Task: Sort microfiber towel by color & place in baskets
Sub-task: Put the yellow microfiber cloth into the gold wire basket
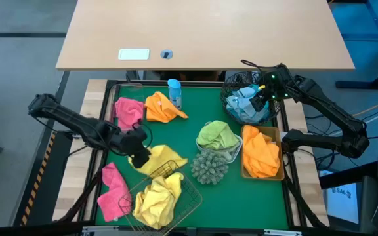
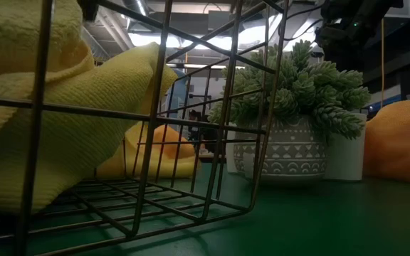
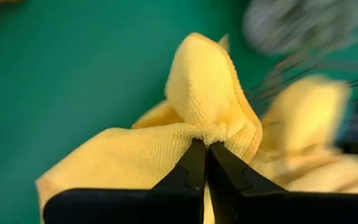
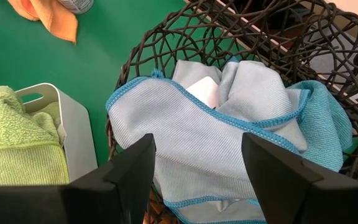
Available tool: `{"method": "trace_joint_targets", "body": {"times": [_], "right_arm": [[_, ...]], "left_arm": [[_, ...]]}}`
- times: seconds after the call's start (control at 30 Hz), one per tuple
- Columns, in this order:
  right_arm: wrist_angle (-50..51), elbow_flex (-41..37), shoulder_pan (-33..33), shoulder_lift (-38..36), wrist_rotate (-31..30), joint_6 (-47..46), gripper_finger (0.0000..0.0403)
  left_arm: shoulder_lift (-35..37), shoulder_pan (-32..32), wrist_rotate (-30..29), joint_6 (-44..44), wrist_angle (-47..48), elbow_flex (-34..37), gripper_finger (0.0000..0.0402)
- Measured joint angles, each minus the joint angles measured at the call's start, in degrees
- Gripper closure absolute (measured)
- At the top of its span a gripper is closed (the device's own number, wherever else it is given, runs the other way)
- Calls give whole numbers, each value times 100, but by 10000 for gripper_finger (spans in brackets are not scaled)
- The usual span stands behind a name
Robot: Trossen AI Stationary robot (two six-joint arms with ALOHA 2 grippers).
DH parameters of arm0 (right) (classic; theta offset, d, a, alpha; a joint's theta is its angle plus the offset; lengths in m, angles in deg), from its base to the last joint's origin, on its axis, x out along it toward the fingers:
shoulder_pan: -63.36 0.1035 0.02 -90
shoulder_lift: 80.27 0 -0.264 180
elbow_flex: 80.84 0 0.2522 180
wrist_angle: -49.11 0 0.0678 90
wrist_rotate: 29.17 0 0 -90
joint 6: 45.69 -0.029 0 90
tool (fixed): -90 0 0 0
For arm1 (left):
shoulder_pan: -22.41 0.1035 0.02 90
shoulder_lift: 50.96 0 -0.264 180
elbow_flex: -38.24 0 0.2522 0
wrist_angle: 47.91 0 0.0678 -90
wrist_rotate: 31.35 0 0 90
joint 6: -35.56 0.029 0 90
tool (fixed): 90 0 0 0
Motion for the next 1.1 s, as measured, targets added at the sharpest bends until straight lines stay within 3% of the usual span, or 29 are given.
{"method": "trace_joint_targets", "body": {"times": [0.23, 0.5, 0.7, 1.1], "right_arm": [[0, 0, -2, 0, 0, 0, 164], [2, 0, -2, 2, 0, 0, 164], [2, 0, -2, 0, 0, 0, 164], [10, 0, -2, 0, 0, -18, 164]], "left_arm": [[63, -63, -231, 759, -166, -1149, 401], [61, -354, -212, 1629, -1265, -2058, 401], [58, -678, 300, 1975, -1940, -2368, 401], [-438, -1491, 854, 1966, -2213, -2379, 401]]}}
